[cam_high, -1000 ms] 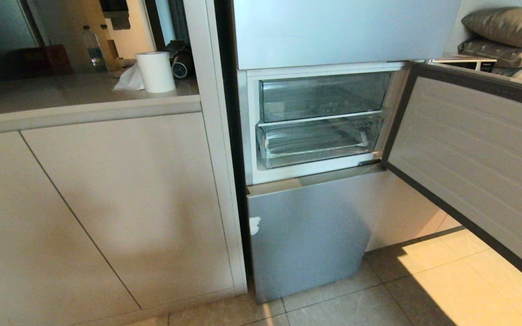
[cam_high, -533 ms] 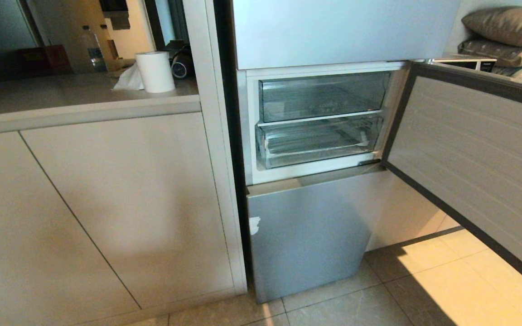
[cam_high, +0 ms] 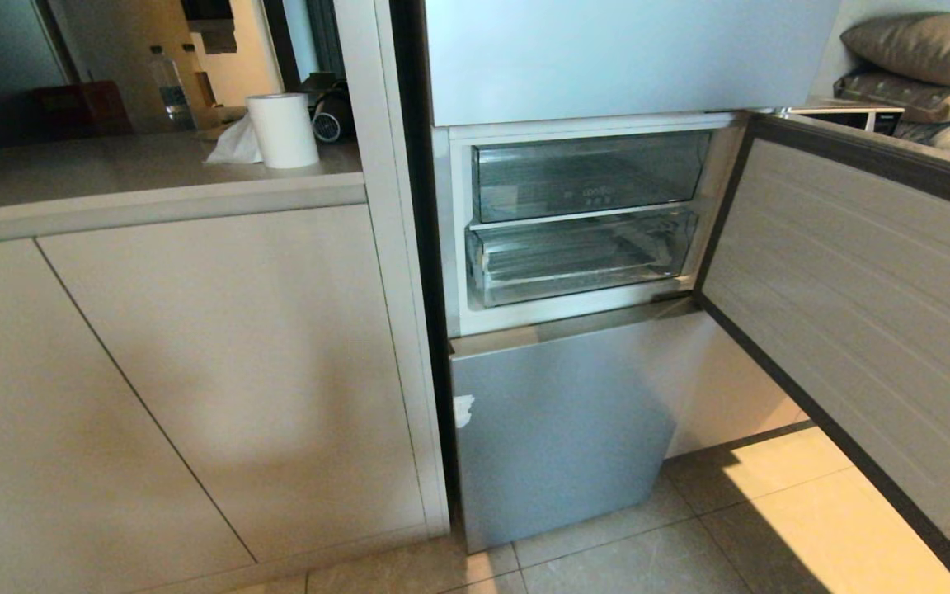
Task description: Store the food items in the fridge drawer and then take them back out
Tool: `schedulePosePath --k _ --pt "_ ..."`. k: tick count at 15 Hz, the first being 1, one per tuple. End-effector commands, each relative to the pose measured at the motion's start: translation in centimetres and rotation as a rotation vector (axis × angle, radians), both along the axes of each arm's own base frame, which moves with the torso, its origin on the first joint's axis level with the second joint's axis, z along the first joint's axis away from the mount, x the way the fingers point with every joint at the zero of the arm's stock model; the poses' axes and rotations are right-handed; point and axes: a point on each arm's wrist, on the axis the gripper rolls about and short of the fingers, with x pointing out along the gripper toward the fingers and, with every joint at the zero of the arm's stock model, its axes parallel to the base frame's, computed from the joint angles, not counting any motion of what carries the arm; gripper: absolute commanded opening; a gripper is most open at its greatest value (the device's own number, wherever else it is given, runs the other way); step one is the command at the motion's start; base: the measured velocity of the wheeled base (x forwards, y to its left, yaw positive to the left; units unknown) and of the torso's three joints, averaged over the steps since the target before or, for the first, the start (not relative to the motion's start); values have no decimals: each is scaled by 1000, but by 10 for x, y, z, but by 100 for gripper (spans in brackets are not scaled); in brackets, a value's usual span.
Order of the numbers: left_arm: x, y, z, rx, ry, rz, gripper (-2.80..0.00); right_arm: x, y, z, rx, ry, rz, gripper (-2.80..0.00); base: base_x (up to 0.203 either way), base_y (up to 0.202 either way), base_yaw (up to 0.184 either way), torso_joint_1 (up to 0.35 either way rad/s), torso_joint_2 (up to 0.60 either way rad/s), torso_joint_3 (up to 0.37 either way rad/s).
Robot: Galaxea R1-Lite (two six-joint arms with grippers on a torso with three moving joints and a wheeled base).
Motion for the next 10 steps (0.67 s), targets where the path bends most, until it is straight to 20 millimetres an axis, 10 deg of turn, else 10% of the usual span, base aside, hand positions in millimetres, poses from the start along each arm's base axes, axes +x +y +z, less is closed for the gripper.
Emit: schedulePosePath --k 1,6,10 --pt "0 0 0 0 -1 0 -280 0 -14 2 -27 -17 -37 -280 0 0 0 0 0 0" --pt "0 0 0 0 -1 0 -280 57 -67 -57 -161 152 -363 -280 0 0 0 0 0 0" --pt "0 0 0 0 -1 0 -280 107 -37 -98 -208 293 -236 -280 0 0 0 0 0 0"
